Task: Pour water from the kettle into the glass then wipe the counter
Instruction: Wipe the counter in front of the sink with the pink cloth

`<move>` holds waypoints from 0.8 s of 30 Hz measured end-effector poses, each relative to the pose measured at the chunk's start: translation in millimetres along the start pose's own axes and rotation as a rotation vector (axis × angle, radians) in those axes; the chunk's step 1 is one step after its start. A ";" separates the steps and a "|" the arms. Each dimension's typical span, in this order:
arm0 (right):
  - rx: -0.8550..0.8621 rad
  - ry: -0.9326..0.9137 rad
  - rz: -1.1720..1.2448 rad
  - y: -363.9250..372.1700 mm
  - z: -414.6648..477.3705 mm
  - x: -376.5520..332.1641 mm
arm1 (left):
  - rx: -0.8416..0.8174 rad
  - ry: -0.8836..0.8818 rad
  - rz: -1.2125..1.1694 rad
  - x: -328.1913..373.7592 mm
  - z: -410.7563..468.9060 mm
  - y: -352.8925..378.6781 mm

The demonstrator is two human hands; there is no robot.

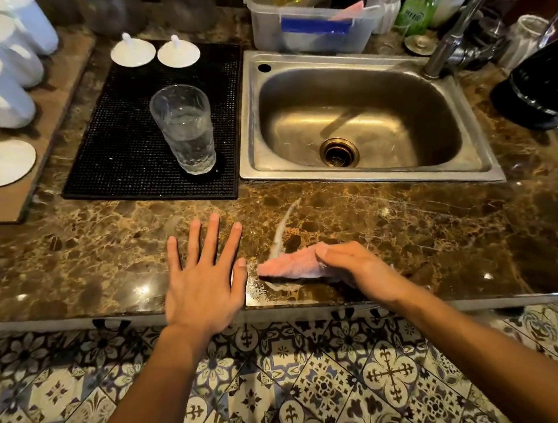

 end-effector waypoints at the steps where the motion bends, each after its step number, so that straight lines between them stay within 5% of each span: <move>1: -0.010 0.004 0.119 -1.9 -4.5 2.7 | -0.002 -0.001 -0.001 -0.2 -0.1 0.3; 5: -0.007 -0.029 0.715 -35.3 -27.0 10.5 | 0.001 -0.003 0.000 -0.6 -1.0 1.8; 10: 0.263 -0.144 0.991 -102.7 -66.5 27.2 | -0.014 -0.005 -0.009 -0.2 -0.6 -0.6; 14: 0.586 -0.052 0.512 -102.2 -85.6 46.7 | -0.013 -0.014 -0.015 1.9 -1.1 -3.5; 17: 0.606 0.103 0.293 -62.0 -76.7 59.3 | -0.007 -0.014 -0.026 2.8 -2.0 -5.6; 24: 0.580 0.053 0.154 29.7 -39.7 33.7 | 0.018 -0.010 -0.037 2.8 -2.9 -5.4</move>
Point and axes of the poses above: each hand's wrist, its own z-axis towards the middle knuckle, its own y-axis out of the palm, x = y × z, the point moved 2 cm from there along z, towards the middle knuckle, and after that the axes turned 13 degrees about y, right-handed, at the moved point
